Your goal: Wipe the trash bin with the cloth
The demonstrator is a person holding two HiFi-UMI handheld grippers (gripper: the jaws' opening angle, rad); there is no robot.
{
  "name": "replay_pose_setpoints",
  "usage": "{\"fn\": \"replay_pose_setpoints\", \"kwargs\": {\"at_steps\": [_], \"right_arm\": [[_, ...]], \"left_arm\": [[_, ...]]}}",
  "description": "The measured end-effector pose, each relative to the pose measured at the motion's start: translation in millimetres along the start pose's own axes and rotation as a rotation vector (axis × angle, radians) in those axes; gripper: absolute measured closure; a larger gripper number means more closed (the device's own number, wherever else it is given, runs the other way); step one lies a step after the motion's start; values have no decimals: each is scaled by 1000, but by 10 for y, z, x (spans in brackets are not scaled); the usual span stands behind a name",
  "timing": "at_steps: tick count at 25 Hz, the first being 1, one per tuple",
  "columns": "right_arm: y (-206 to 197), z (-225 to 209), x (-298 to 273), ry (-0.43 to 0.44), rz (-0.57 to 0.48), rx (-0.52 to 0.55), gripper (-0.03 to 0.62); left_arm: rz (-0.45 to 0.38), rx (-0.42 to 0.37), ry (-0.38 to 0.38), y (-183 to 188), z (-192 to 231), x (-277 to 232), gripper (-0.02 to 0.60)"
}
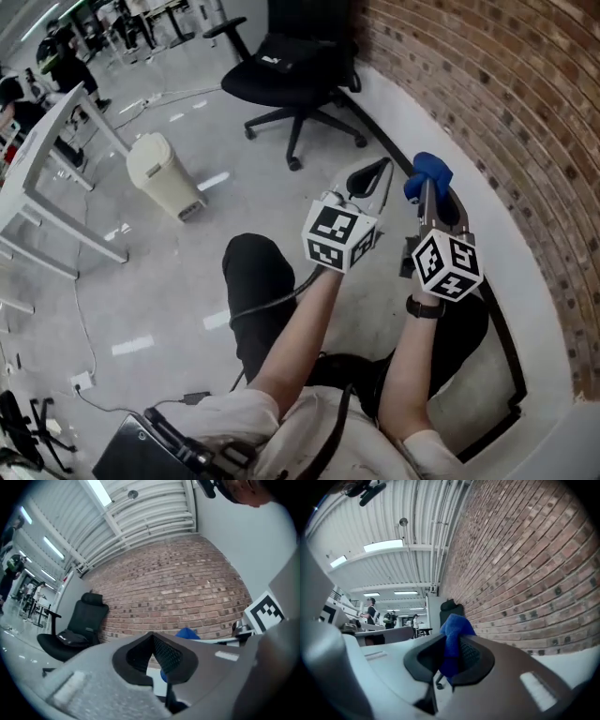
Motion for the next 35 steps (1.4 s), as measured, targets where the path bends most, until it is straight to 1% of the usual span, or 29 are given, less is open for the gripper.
{"fn": "replay_pose_setpoints", "kwargs": {"at_steps": [1,2,4,6,8,11,13,19,21,24,27,29,32,35], "right_arm": [[-38,266,-102,42,8,-13,557],[-71,567,-200,90,15,-25,557],[-135,1197,-342,195,28,-42,557],[-218,1762,-400,297,44,-46,557],[-320,2226,-406,387,60,-54,557],[-422,2713,-406,494,71,-98,557],[-465,2971,-381,559,74,-120,557],[-719,3721,-270,748,130,-165,557],[-818,3967,-278,798,147,-178,557],[-1039,4385,-338,844,178,-184,557],[-1321,4962,-534,898,217,-156,557],[-1446,5269,-723,930,234,-136,557],[-1594,5588,-971,965,244,-138,557],[-1783,5918,-1125,993,264,-138,557]], "left_arm": [[-11,12,34,98,224,200,583],[-18,13,85,203,474,426,583],[-25,-2,203,400,940,915,583],[-36,-21,301,548,1264,1370,583],[-33,-51,378,638,1460,1752,583],[-11,-124,470,722,1623,2192,583],[-16,-157,544,781,1740,2461,583],[-16,-150,755,810,2045,3294,583],[-3,-162,806,777,2204,3542,583],[15,-169,858,710,2495,3924,583],[52,-169,936,690,2870,4334,583],[62,-170,980,674,3108,4504,583],[65,-154,1010,612,3417,4680,583],[59,-177,1035,544,3774,4901,583]]}}
Point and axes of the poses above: the fingertips, and each gripper's own axes: x backward along the fingers, z to its left, y out of its top, the point moved 2 cm from there along x, backward along the fingers, and after that the axes turned 3 degrees about -x, right-handed, at the moved point
